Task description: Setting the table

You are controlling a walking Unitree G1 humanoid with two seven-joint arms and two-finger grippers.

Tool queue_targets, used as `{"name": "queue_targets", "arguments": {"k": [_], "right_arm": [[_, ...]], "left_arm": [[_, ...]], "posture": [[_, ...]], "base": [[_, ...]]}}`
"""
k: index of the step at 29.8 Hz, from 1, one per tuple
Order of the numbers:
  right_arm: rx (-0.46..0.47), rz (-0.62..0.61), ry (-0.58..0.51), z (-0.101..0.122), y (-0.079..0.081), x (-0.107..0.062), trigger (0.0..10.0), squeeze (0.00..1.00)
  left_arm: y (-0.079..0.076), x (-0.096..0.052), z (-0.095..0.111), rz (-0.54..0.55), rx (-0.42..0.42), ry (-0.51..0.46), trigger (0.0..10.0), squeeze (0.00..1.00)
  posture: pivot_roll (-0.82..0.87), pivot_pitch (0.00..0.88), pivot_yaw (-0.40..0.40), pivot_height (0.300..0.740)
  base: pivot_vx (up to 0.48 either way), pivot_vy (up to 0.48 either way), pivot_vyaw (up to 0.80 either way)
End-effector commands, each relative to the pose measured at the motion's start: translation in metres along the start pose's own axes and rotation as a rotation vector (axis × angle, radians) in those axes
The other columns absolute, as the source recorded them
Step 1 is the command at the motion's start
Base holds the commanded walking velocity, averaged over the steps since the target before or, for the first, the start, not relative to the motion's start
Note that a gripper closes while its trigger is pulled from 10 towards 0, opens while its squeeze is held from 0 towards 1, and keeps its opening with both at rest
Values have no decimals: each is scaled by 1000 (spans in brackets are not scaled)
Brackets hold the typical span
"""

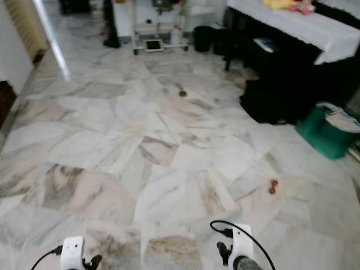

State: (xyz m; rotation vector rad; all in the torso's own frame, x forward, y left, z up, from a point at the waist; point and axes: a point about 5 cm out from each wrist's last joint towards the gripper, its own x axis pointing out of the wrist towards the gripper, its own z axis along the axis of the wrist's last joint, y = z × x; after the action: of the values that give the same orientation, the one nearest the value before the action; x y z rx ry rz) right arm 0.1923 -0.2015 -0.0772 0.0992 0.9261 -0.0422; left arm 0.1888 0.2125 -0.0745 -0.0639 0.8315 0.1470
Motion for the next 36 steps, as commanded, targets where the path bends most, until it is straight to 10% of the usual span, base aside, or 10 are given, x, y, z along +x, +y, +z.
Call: {"name": "queue_targets", "arguments": {"k": [1, 36], "right_arm": [[1, -5, -2, 0, -2, 0, 10000, 0], [19, -25, -10, 2, -7, -1, 10000, 0]], "left_arm": [[1, -1, -5, -5, 31, 15, 10000, 0], [-5, -1, -5, -21, 33, 11, 10000, 0]], "posture": [[6, 0, 10, 740], [13, 0, 12, 740]], "base": [[0, 0, -538], [0, -48, -539]]}}
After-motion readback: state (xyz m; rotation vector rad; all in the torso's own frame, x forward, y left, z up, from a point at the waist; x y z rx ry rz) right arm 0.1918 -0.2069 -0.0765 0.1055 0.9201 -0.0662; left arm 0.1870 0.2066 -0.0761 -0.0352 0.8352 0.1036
